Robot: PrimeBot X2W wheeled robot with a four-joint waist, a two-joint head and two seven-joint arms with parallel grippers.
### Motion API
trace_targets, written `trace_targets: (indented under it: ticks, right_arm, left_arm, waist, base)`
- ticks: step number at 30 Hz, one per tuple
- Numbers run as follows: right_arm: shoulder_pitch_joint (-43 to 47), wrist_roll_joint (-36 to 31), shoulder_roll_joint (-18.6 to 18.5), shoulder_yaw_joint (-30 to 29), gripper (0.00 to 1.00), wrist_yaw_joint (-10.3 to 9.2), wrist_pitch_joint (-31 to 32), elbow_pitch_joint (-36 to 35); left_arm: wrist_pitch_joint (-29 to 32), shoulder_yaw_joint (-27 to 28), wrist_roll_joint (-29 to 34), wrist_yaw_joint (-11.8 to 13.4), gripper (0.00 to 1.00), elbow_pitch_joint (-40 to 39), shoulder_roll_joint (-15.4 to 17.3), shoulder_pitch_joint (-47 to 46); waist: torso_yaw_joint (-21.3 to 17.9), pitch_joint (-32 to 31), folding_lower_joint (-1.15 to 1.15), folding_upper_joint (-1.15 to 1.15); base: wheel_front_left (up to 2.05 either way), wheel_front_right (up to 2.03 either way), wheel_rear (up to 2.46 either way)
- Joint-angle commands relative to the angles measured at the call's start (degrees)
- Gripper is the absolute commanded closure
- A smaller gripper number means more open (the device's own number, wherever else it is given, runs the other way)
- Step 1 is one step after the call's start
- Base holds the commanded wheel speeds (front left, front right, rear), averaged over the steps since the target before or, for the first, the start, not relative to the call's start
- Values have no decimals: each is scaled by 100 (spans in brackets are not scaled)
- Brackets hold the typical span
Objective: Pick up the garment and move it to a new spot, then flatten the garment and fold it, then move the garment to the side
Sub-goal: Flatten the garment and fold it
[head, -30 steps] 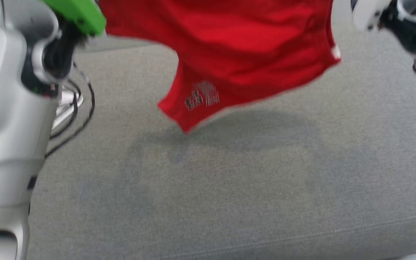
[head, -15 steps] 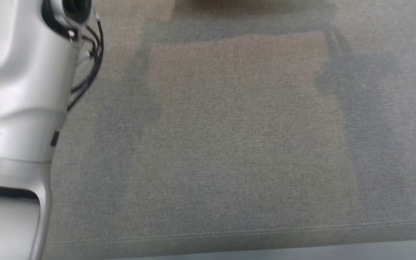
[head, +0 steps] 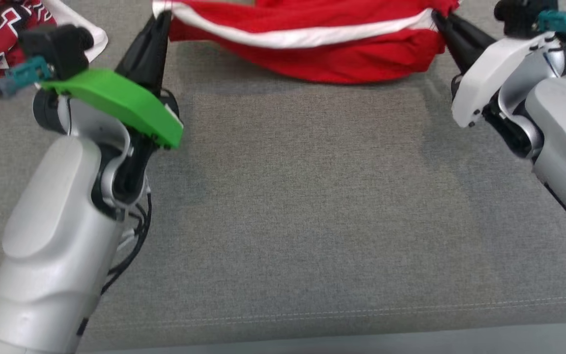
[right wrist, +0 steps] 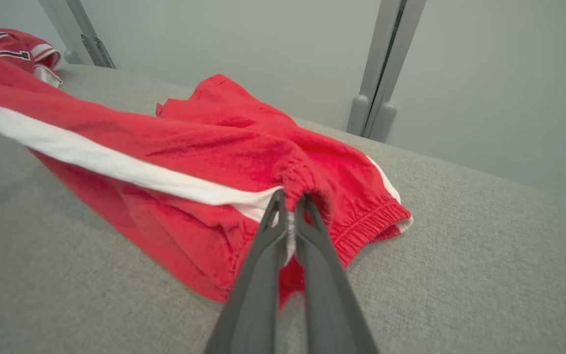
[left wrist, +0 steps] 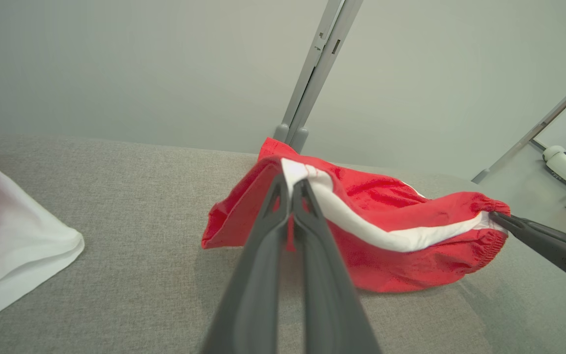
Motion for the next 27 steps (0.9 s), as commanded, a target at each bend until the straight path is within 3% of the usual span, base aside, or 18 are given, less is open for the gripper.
trace_targets:
  ticks: [1,9,14,19,27]
  right_arm:
    - [150,102,-84,85,100,-10,-29,-121]
    - [986,650,-624,623,100,-9,-237,-1146]
    - [1572,574,-851,689,100,-9,-431,-1543]
    - [2360,430,-986,461,100,-10,-628,-1778]
    - [4024,-42,-801,-419,100,-9,-751,-2161]
  left_arm:
    - [-30,-1,-2,50,100,-171,91,273]
    - [-241,-8,-92,582,100,-1620,481,2288]
    - [-443,-60,-177,852,100,-2134,610,3449]
    - [-745,-75,-223,1042,100,-2383,557,4276]
    - [-1172,-178,81,1311,100,-2737,703,5196]
  waist:
    - [-131,-140,-1,0]
    - [-242,-504,-1,0]
    - [-227,-763,-1,0]
    - [-156,-1031,-1,0]
    - [-192,-1409,-1,0]
  base:
    - [0,0,0]
    - [0,0,0]
    - [0,0,0]
    - [0,0,0]
    - [0,0,0]
